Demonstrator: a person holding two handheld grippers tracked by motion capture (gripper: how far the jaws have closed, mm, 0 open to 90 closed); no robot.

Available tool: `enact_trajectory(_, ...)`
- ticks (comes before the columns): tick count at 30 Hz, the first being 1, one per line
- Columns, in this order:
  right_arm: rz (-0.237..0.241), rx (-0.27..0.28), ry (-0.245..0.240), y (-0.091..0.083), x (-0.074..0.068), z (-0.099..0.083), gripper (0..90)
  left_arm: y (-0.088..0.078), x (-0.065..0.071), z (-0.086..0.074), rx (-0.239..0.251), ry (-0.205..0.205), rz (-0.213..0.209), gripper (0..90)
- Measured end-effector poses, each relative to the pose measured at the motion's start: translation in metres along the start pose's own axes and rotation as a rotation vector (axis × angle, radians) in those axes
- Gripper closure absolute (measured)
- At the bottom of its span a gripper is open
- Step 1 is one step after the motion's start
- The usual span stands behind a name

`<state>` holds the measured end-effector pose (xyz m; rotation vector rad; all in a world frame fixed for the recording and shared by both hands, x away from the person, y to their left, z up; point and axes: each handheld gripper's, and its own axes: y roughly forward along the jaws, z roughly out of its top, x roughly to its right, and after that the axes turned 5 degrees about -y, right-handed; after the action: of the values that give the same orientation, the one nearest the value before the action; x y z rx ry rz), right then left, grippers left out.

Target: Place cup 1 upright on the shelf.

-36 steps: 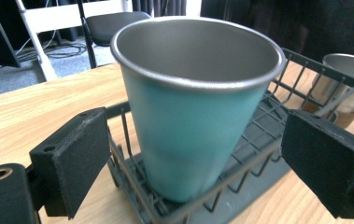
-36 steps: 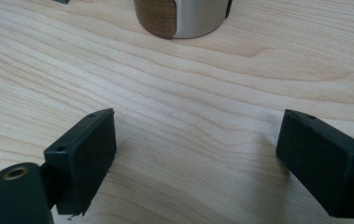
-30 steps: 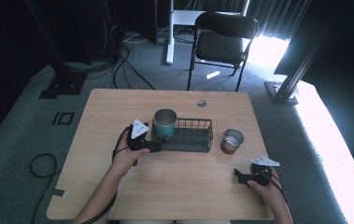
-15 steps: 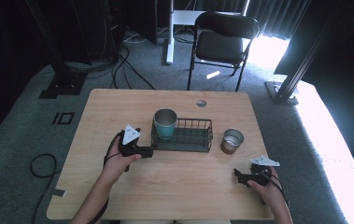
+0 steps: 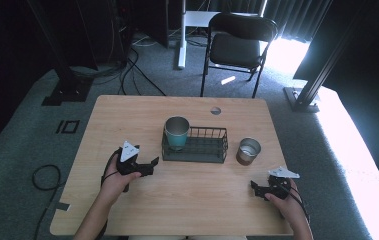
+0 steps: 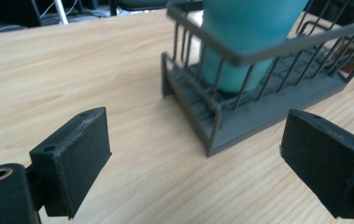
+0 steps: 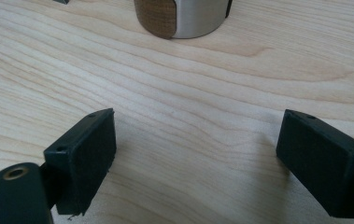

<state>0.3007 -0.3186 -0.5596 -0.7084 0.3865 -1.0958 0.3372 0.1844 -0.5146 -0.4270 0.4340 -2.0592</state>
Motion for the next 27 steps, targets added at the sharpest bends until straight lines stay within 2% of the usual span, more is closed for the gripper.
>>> enact_trajectory(8,0.0,0.0,0.0,0.0,0.0,0.0,11.6,-0.005,-0.009,-0.019,-0.026,-0.035,0.011,9.2)
enact_trajectory(14,0.0,0.001,-0.001,0.0,0.0,0.0,11.6,-0.009,-0.018,-0.033,-0.046,-0.054,0.038,9.2)
enact_trajectory(27,0.0,0.001,-0.001,0.0,0.0,0.0,11.6,-0.023,-0.039,-0.05,-0.085,-0.097,0.087,9.2)
